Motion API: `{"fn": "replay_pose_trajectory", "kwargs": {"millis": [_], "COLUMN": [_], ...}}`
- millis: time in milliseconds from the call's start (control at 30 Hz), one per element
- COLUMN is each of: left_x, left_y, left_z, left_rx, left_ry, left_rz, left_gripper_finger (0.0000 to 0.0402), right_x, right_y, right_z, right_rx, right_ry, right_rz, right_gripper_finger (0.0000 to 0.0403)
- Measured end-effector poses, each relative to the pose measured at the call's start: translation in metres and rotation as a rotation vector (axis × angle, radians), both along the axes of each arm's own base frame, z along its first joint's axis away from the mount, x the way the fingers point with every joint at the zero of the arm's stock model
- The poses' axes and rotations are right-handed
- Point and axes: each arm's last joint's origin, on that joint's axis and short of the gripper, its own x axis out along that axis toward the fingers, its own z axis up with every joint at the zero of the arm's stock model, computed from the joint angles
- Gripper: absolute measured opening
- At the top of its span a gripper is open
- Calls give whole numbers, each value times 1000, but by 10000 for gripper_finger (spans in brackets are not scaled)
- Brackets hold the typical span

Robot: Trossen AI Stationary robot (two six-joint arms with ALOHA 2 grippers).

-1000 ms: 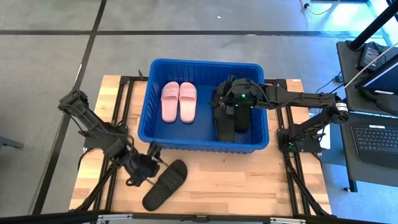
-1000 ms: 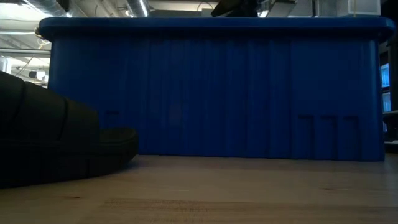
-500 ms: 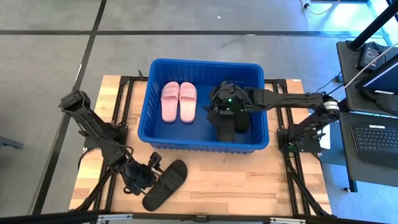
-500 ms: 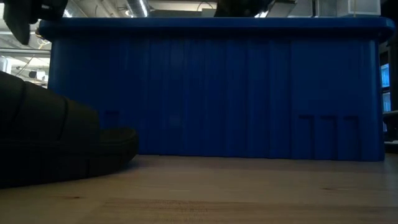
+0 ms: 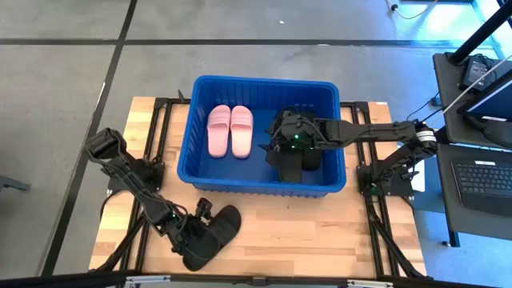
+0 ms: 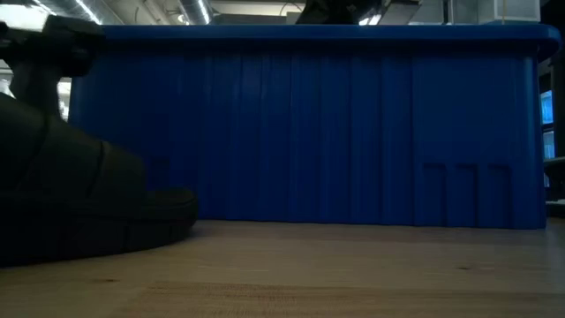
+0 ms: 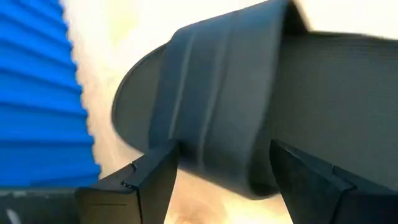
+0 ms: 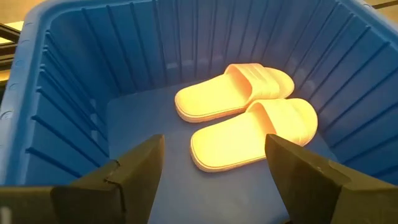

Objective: Pick and place slides into bin
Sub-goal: Put the black slipper into the blue bin

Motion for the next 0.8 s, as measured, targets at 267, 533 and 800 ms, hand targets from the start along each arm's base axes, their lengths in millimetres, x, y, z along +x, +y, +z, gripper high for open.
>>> {"fn": "replay_pose_trajectory", "kwargs": {"millis": [267,533,800], "left_x": [0,0,0], "left_y": [1,1,1], "left_z": [-1,-1,-1], "left_rx": [12,8,9], "left_ry": [0,2,2], "left_rz": [12,12,10], "left_gripper_finger": [246,246,246], "right_x": [0,0,0], "right_y": [3,2,2], "right_z": [0,0,0], "right_rx": [2,2,-1], "right_ry": [-1,-1,-2], "right_rz": [6,6,8], "right_gripper_finger": [280,280,280]}}
